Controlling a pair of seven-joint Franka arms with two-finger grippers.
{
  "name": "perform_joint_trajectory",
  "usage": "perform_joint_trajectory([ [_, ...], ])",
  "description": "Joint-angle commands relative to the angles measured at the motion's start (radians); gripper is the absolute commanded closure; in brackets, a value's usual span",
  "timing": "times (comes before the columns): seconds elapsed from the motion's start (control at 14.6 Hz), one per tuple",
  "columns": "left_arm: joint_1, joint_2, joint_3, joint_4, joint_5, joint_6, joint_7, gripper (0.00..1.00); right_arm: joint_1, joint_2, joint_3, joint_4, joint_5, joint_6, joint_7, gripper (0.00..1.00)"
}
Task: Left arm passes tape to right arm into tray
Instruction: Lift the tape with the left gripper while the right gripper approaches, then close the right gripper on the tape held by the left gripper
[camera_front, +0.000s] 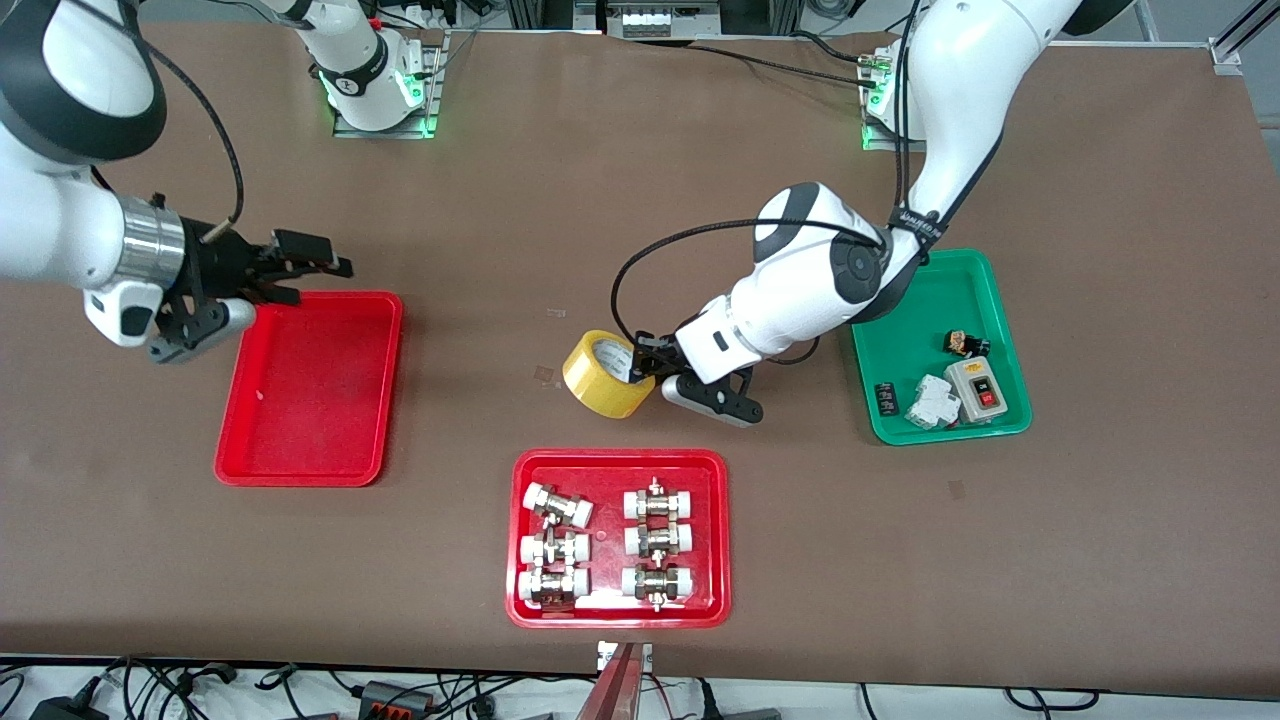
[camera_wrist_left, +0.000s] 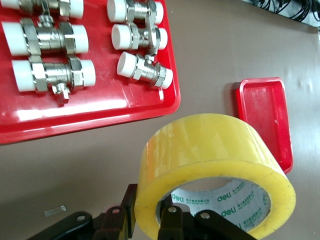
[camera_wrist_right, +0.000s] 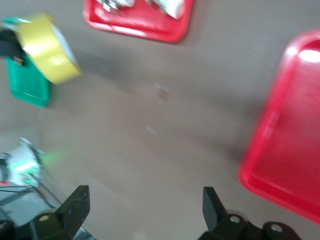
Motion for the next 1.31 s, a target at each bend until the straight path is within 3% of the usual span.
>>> perform_joint_trajectory([
  [0.0,-0.067,0.033,0.019,0.084,-0.004,-0.003,-0.050,0.99,0.055,0.202,-0.004,0.198,0.137,0.024,-0.113,0.00],
  [0.21,-0.087,0.036,0.020,0.102,-0.006,-0.037,-0.162,0.99,0.147,0.316,0.013,0.300,0.143,0.135,-0.151,0.00],
  [0.41,-0.107,0.048,0.023,0.105,-0.004,-0.036,-0.194,0.99,0.214,0.356,0.015,0.303,0.146,0.245,-0.148,0.00],
  [0.48,-0.108,0.051,0.023,0.107,-0.004,-0.036,-0.194,0.99,0.224,0.367,0.021,0.301,0.152,0.255,-0.140,0.00],
  [0.62,-0.107,0.050,0.023,0.109,0.002,-0.036,-0.190,0.99,0.225,0.370,0.027,0.295,0.261,0.248,-0.154,0.00],
  [1.24,-0.090,0.052,0.023,0.110,0.031,-0.034,-0.185,0.99,0.234,0.382,0.026,0.271,0.258,0.248,-0.218,0.00],
])
